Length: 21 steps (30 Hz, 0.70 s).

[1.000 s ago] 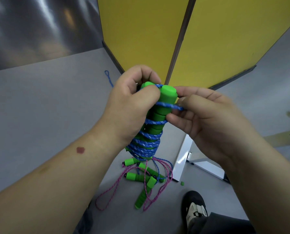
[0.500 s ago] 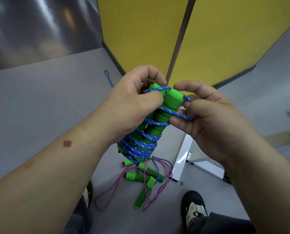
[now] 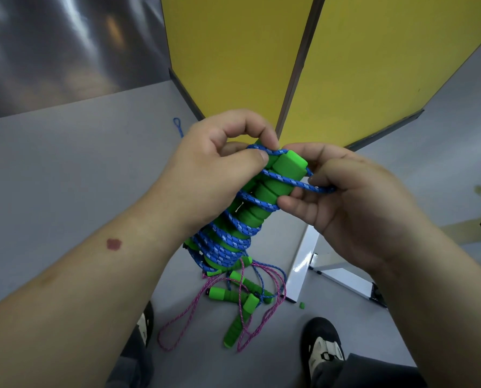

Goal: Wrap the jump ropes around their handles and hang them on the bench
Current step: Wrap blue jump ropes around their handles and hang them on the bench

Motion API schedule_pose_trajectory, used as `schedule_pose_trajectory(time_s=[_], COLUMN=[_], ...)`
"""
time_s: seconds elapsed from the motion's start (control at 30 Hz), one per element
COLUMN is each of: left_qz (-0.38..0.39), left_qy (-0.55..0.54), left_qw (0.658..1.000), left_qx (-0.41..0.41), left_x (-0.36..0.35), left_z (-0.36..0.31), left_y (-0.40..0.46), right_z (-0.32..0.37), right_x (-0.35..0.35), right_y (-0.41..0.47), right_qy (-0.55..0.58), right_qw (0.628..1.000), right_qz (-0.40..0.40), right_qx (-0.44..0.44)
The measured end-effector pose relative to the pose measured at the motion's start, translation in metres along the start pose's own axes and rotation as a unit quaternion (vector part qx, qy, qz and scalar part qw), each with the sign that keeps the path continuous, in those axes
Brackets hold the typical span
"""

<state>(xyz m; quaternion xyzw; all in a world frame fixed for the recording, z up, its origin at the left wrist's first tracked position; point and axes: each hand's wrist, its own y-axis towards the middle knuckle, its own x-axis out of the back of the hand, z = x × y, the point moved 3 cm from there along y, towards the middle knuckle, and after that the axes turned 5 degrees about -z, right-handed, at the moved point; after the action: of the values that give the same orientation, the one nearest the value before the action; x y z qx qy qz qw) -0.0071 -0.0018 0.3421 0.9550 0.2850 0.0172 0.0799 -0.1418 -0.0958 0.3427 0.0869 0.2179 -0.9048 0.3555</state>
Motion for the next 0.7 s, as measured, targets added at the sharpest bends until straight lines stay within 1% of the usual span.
schedule_pose_trajectory(time_s=[0.1, 0.27, 0.37, 0.43, 0.5, 0.57, 0.67, 0.7], left_qz=[0.0, -0.003, -0.006, -0.016, -0.032, -0.044, -0.051, -0.053], left_qy=[-0.015, -0.098, -0.111, -0.122, -0.145, -0.183, -0.24, -0.248], left_qw=[1.0, 0.995, 0.994, 0.992, 0.988, 0.981, 0.966, 0.964], left_qx=[-0.014, 0.007, 0.008, 0.017, 0.035, 0.055, 0.083, 0.085], left_x=[-0.002, -0.001, -0.002, -0.004, -0.006, -0.008, -0.012, -0.014], left_z=[-0.003, 0.005, 0.007, 0.007, 0.006, 0.005, 0.006, 0.007], left_y=[0.0, 0.002, 0.001, -0.001, -0.001, -0.001, -0.001, -0.001], right_z=[-0.001, 0.0, -0.003, -0.004, -0.003, 0.0, 0.001, 0.0], right_x=[0.0, -0.001, -0.002, -0.002, -0.001, 0.002, 0.003, 0.003], right_y=[0.0, -0.001, -0.001, -0.001, -0.001, 0.0, 0.002, 0.002], right_qy=[0.003, 0.041, 0.066, 0.06, 0.042, 0.007, -0.092, -0.105], right_qw=[1.0, 0.999, 0.998, 0.998, 0.999, 0.999, 0.992, 0.99], right_qz=[0.001, 0.007, 0.005, 0.013, 0.019, 0.019, 0.025, 0.026], right_qx=[0.005, 0.005, 0.008, 0.004, 0.007, 0.03, 0.082, 0.09])
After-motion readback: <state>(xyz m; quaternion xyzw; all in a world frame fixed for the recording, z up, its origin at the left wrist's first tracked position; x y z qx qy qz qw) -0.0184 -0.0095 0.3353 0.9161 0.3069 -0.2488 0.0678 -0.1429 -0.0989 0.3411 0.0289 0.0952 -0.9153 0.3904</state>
